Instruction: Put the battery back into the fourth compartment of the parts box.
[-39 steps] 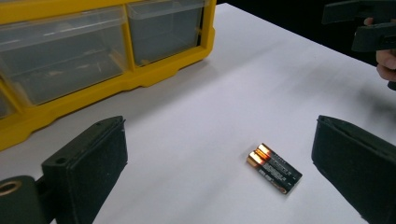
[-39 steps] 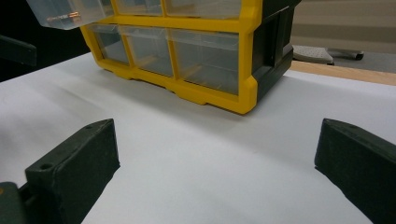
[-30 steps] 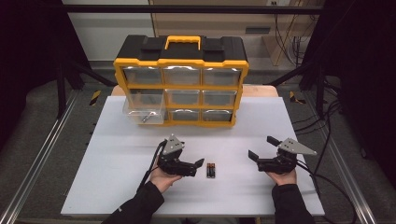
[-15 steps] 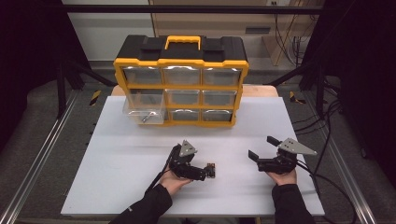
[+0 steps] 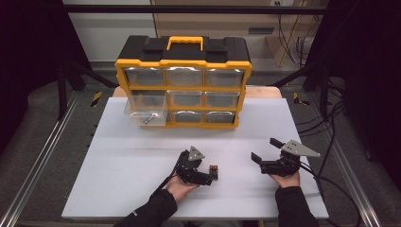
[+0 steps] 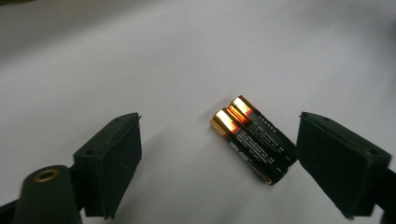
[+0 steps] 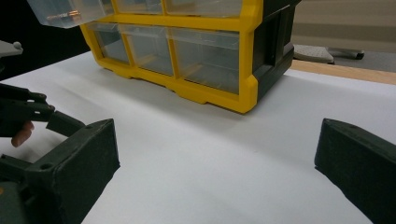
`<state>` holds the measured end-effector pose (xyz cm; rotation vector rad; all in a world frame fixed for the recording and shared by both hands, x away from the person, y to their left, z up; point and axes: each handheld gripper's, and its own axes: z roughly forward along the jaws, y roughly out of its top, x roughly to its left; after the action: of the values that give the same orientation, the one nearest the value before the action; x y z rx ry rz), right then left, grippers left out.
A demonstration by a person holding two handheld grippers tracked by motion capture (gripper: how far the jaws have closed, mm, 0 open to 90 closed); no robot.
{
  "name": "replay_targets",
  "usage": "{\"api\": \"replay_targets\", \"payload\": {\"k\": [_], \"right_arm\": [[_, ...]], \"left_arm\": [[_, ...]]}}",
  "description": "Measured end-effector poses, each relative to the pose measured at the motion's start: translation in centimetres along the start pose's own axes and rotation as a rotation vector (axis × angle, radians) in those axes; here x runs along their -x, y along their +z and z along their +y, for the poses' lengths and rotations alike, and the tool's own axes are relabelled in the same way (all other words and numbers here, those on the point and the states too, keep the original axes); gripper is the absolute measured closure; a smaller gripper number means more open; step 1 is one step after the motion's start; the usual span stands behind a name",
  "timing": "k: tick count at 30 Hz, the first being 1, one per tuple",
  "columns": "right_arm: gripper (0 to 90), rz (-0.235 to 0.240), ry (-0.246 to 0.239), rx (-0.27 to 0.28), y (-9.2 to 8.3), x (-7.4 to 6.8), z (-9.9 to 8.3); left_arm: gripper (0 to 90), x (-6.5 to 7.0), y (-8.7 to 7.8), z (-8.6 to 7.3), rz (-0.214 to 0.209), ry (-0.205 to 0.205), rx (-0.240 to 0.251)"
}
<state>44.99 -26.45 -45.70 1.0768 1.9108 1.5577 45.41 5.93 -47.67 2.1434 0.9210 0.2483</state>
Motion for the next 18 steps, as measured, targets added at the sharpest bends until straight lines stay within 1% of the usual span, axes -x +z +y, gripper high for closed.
{"api": "replay_targets", "payload": {"k": [3,5,9,10,15,17,18], "right_arm": [[0.2,-0.001,0.001,0.002,-0.03,0.01,0.02],[0.2,0.0,0.001,0.001,-0.02,0.0,0.02],[0.2,0.0,0.0,0.001,0.0,0.01,0.01],[0.2,0.0,0.0,0.001,0.0,0.0,0.01],[0.2,0.0,0.001,0.001,-0.01,0.0,0.01],[0.2,0.0,0.001,0.001,-0.02,0.0,0.02],[0.2,0.0,0.001,0.002,-0.02,0.01,0.02]], "left_arm": [[20.4,0.21,0.16,-0.11,0.003,0.006,-0.014],[23.7,0.32,0.24,-0.17,0.007,-0.004,-0.019],[28.6,0.41,0.35,-0.24,0.007,-0.012,-0.028],[30.3,0.47,0.34,-0.22,0.01,-0.007,-0.029],[36.6,0.72,0.31,-0.23,0.034,0.001,-0.035],[40.3,0.89,0.26,-0.22,0.05,-0.002,-0.038],[42.0,0.96,0.26,-0.22,0.057,0.005,-0.04]]}}
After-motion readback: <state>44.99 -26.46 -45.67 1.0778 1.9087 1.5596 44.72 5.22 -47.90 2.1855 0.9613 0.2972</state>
